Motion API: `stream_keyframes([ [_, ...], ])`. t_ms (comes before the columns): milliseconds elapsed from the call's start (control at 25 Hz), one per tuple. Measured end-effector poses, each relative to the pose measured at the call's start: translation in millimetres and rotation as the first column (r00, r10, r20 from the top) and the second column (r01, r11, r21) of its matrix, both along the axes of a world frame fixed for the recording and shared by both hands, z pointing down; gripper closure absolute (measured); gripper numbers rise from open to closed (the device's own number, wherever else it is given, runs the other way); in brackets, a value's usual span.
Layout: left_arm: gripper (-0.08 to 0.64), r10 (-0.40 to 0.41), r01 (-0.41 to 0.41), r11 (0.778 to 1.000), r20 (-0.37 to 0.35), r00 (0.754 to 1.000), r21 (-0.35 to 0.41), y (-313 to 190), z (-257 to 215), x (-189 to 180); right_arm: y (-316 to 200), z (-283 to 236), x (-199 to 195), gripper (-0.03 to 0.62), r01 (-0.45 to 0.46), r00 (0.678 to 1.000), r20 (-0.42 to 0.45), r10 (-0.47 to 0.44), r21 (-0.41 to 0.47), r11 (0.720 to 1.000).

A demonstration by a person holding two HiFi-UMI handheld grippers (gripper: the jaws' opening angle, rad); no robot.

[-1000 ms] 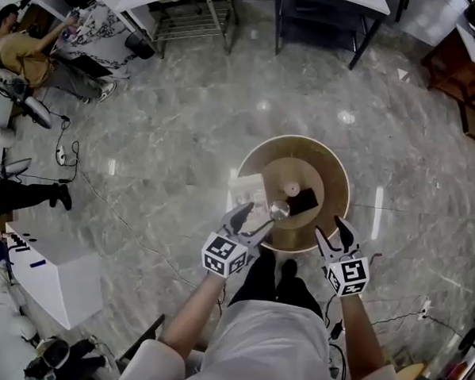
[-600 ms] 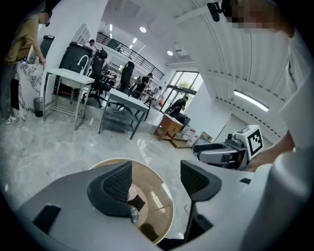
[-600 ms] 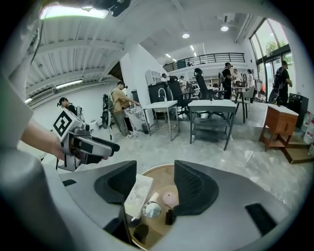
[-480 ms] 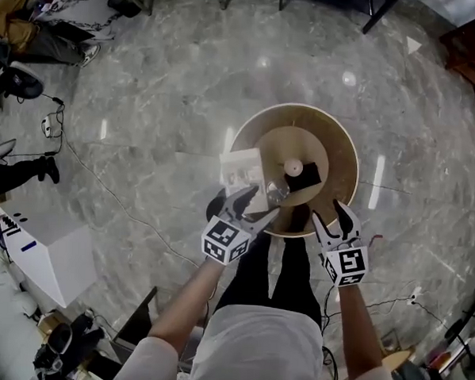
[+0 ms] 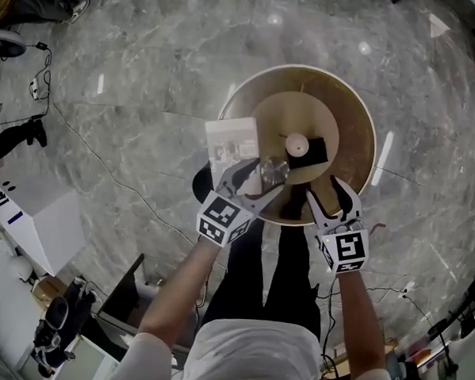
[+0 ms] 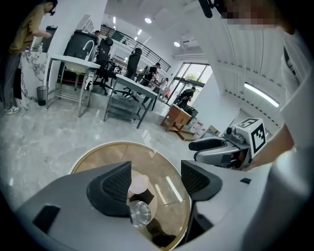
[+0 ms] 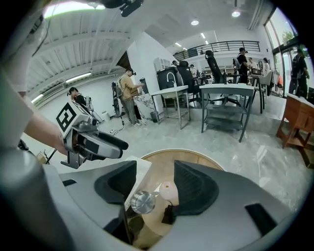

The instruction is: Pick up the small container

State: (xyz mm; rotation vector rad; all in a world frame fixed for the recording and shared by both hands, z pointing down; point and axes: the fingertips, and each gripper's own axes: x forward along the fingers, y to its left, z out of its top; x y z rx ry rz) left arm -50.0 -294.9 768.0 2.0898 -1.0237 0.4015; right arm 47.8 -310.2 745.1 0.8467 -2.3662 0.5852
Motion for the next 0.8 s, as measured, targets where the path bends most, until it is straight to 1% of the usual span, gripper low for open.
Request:
stream_keyframes([
  [160, 0.241, -0.006, 0.006, 0.999, 0.007, 1.0, -0.035, -5, 51, 4, -8, 48, -5, 0.339, 0.041, 0.999, -0.009, -0.041, -0.008, 0.999],
  [320, 0.241, 0.01, -0.009, 0.998, 0.013, 1.0, -0.064, -9, 91, 9, -17, 89, -7, 0.345, 0.058, 0.998, -0.022, -0.058, -0.01, 0.998],
  [520, 0.242, 0.035, -0.034, 0.995, 0.015, 0.999, -0.09, -14, 131, 20, -23, 135, -13, 0.353, 0.093, 0.995, -0.031, -0.094, -0.026, 0.995],
  [680, 0.253, 0.024, -0.025, 0.991, -0.009, 1.0, -0.129, -16, 160, 28, -24, 166, -17, 0.353, 0.126, 0.991, -0.03, -0.127, -0.035, 0.991],
  [800, 0.25, 0.016, -0.019, 0.988, -0.019, 1.0, -0.152, -17, 178, 28, -29, 184, -19, 0.359, 0.128, 0.991, -0.032, -0.129, -0.037, 0.991],
])
